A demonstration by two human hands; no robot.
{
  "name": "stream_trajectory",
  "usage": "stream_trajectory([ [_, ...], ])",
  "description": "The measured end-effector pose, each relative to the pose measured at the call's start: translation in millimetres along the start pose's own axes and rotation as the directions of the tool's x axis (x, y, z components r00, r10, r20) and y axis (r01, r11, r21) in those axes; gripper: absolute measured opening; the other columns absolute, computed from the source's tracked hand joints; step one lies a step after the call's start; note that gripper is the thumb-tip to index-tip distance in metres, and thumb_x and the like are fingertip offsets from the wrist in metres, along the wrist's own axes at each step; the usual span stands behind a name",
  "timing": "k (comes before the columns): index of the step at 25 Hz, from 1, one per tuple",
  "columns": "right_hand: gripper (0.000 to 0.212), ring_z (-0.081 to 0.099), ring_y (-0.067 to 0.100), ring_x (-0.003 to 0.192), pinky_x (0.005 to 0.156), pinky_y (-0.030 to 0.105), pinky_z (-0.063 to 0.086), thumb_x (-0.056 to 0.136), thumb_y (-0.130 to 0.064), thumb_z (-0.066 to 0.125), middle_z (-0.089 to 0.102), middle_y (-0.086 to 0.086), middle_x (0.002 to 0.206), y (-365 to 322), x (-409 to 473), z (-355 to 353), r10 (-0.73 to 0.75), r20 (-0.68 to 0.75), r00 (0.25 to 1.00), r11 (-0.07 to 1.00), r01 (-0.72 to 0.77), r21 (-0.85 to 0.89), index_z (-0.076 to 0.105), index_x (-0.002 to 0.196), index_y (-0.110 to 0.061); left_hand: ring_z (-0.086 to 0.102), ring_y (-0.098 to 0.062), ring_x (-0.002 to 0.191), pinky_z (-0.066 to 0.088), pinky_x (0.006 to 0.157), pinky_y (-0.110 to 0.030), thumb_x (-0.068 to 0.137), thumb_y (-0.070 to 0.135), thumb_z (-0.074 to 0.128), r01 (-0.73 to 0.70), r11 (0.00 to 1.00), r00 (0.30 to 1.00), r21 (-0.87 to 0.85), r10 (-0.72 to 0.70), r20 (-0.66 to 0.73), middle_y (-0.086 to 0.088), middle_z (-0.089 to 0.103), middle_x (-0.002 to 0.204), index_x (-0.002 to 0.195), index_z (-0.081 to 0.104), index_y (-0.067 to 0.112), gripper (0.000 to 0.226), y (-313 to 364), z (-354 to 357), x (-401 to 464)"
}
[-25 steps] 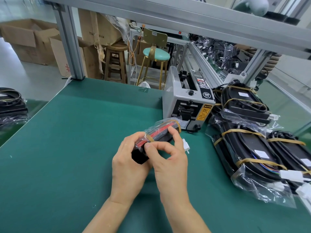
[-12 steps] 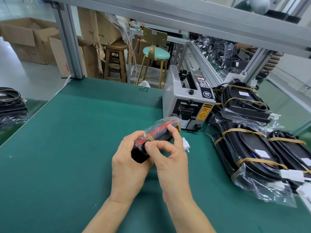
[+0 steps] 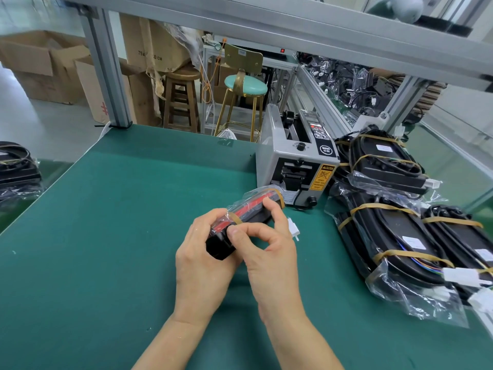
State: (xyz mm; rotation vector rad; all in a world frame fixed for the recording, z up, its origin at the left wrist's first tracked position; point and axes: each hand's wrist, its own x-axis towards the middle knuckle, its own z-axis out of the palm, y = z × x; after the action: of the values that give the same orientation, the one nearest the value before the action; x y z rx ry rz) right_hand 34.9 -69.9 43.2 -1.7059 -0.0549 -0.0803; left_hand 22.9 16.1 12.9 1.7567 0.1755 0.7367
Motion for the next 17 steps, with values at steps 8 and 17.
stream_trajectory([
  [8, 0.009, 0.031, -0.011, 0.131, 0.113, 0.026, 0.023, 0.075, -0.024, 0.077, 0.039, -0.027, 0.137, 3.7, 0.9, 2.4, -0.019, -0.062, 0.998, 0.998, 0.016, -0.055, 0.068, 0.077, -0.028, 0.064, -0.014, 0.093, 0.053, 0.084, -0.038, 0.065, -0.001, 0.075, 0.038, 0.999, 0.999, -0.020, -0.038, 0.029, 0.007, 0.067, 0.099, 0.103, 0.059, 0.038, 0.057, -3.2, -0.3, -0.7],
  [17, 0.036, 0.042, 0.003, 0.120, 0.108, 0.045, 0.035, 0.075, -0.034, 0.074, 0.040, -0.029, 0.110, -0.5, 3.8, 13.9, 0.071, -0.091, 0.993, 0.997, -0.069, 0.023, 0.048, 0.100, -0.039, 0.064, -0.010, 0.092, 0.050, 0.082, -0.027, 0.064, 0.001, 0.078, 0.035, 0.999, 0.999, 0.006, -0.035, 0.024, 0.010, 0.067, 0.100, 0.103, 0.059, 0.039, 0.058, -0.9, -1.0, 0.3],
])
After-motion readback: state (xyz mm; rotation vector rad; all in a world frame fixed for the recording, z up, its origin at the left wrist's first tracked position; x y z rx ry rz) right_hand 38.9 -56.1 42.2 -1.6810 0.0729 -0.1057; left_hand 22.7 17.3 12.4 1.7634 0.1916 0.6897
